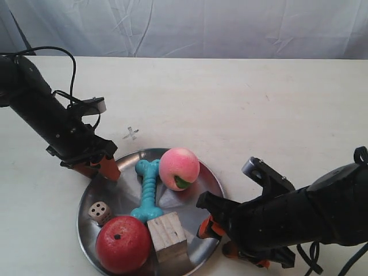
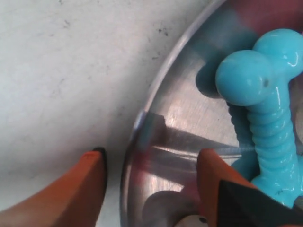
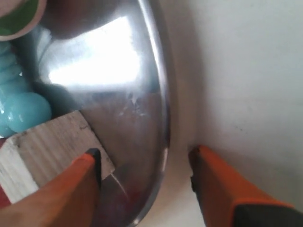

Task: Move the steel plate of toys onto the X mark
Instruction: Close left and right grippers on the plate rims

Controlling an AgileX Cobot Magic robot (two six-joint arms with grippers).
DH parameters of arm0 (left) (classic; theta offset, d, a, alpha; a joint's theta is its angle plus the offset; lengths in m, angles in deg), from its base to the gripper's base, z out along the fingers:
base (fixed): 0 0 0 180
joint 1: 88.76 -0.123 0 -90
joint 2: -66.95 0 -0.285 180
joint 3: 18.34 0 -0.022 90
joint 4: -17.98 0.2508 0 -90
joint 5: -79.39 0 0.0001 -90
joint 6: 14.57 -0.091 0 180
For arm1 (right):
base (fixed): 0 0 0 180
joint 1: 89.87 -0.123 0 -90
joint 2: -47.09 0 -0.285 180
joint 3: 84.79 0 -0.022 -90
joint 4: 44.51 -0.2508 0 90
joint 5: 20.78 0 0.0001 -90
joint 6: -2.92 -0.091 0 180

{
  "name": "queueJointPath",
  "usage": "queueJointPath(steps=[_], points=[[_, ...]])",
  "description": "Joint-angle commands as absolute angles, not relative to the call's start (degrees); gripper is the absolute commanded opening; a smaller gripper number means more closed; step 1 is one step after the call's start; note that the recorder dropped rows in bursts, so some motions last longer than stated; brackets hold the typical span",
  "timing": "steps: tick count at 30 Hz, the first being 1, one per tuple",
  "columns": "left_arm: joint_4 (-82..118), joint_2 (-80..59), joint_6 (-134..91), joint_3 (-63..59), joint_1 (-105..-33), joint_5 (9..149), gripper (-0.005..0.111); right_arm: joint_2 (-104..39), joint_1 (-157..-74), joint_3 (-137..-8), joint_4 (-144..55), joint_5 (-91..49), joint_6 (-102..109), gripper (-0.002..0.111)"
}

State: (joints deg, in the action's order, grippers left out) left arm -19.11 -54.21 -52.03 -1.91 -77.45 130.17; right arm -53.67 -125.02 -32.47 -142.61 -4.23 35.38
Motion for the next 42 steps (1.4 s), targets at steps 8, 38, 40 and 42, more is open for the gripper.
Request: queueJointPath(steps=[8, 38, 40, 42], points=[[-17.38, -56.3, -52.25, -1.03, -77.22, 128.58, 0.056, -57.4, -125.27, -33.04, -144.46, -1.88, 38.37, 0.057], [-18.37, -56.62, -52.0, -1.03, -71.54, 133.18, 0.0, -61.3, -125.3, -36.6, -144.46, 0.42, 40.23, -0.001], [-18.36, -56.62, -51.86, -1.03, -71.54, 133.3, 0.0, -61.3, -125.3, -36.6, -144.46, 0.8, 40.23, -0.001], [-18.36, -56.62, -51.76, -1.03, -71.54, 133.54, 0.0, -61.3, -125.3, -36.6, -144.46, 1.59, 40.23, -0.001]])
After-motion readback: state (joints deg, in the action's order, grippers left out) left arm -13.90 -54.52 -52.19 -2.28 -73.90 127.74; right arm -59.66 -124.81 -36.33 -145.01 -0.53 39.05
